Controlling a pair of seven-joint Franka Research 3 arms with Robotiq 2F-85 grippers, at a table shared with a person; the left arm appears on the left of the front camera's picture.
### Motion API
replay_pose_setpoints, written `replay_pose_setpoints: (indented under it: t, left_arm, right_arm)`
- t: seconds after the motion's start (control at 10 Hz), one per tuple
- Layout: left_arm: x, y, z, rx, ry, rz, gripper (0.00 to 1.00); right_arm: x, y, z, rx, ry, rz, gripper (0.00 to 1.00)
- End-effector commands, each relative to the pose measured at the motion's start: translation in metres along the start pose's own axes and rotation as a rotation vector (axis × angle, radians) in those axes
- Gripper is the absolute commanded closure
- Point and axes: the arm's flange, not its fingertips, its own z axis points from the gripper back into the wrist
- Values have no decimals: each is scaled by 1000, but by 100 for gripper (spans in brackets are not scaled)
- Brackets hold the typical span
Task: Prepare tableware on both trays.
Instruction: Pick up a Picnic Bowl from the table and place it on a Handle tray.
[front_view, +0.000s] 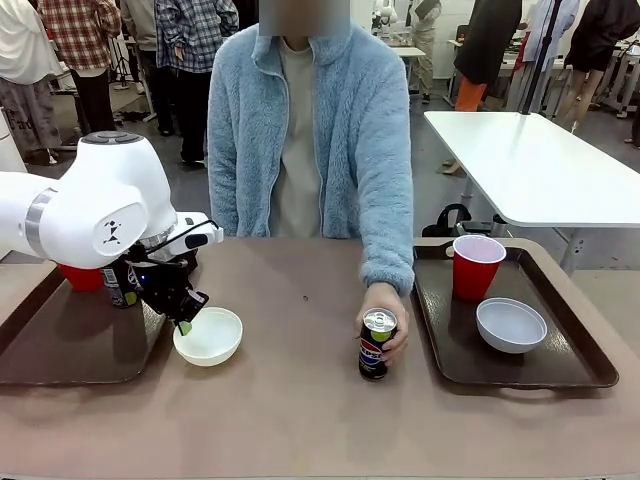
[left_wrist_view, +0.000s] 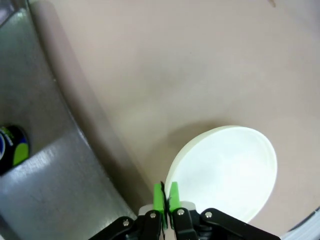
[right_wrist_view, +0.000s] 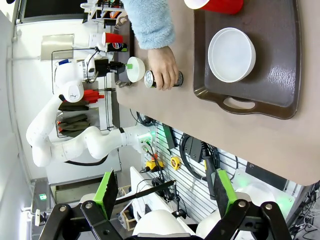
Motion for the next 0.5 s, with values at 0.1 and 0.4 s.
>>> replay_pose_setpoints:
  t: [0.1, 0.4]
  left_arm:
    - [-14, 4, 46, 4, 10, 131, 99]
    - [-33, 32, 110, -38, -59, 172, 99]
  right_arm:
    - [-1, 1, -3, 26, -18, 12, 0]
    - [-1, 1, -3, 26, -18, 12, 0]
